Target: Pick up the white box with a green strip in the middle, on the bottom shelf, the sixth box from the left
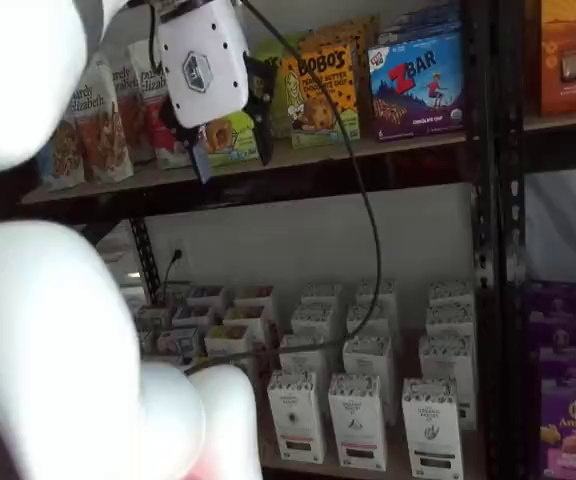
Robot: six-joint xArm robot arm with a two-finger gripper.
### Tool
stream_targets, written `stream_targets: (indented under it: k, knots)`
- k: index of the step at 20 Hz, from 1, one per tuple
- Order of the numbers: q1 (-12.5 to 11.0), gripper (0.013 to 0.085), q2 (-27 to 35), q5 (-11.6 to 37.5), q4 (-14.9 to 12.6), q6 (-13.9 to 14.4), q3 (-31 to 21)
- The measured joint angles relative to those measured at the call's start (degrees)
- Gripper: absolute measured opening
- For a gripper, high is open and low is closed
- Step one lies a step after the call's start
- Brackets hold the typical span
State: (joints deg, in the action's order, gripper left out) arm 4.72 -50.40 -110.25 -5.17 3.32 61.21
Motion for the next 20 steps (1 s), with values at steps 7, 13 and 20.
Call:
stream_targets:
  k: [7,13,20]
  knots:
    - [-6.78,0.0850,-3.92,10.73,2.12,-5.25,-11.41]
    - [-9.30,0.0850,-6.11,22.20,4.10,-7.16,-23.65]
    - [-8.45,0.0850,-4.72,35.29,3.02,-5.73,-35.53]
